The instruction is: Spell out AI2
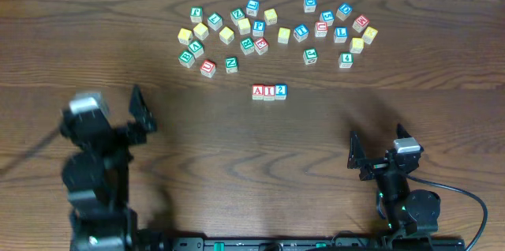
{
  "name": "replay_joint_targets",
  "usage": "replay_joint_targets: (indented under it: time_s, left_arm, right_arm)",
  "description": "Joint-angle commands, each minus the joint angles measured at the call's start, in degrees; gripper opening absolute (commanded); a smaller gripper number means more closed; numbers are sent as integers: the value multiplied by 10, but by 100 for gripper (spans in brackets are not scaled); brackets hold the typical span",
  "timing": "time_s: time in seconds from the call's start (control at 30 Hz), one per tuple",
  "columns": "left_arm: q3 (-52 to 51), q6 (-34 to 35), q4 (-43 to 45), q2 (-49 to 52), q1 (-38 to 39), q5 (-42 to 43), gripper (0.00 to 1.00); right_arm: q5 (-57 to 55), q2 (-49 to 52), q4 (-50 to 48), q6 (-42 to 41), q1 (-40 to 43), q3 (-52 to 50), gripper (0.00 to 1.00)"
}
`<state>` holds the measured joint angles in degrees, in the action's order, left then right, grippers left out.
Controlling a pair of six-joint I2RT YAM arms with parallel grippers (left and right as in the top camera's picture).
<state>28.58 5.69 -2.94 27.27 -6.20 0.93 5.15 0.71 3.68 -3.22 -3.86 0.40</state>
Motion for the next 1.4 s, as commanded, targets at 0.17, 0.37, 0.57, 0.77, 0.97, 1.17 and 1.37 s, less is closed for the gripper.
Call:
replay_joint_targets:
  time_s: [0.17,0.37,0.57,0.77,0.97,1.17,1.37]
  left_arm:
    - [-194,-10,41,-184,-4,-3,98]
    - [-266,-10,46,-266,-4,-3,98]
    - [-284,-10,36,-272,-4,-3,98]
    - [-284,-10,-12,-272,-4,-5,98]
    - [-283,-10,-12,-272,-4,-3,98]
    - [-283,-10,-11,-270,-4,-4,97]
    - [-283,-10,-11,-270,-4,-3,98]
  right_arm:
    - [-3,-3,3,-5,2,-1,99]
    - [-3,-3,3,-5,2,-1,99]
    - [-3,-3,3,-5,2,-1,99]
    - [-3,-3,3,-5,2,-1,99]
    - [-3,-3,3,-5,2,-1,99]
    - [-3,-3,3,-5,2,-1,99]
    - [-3,-3,3,-5,2,-1,99]
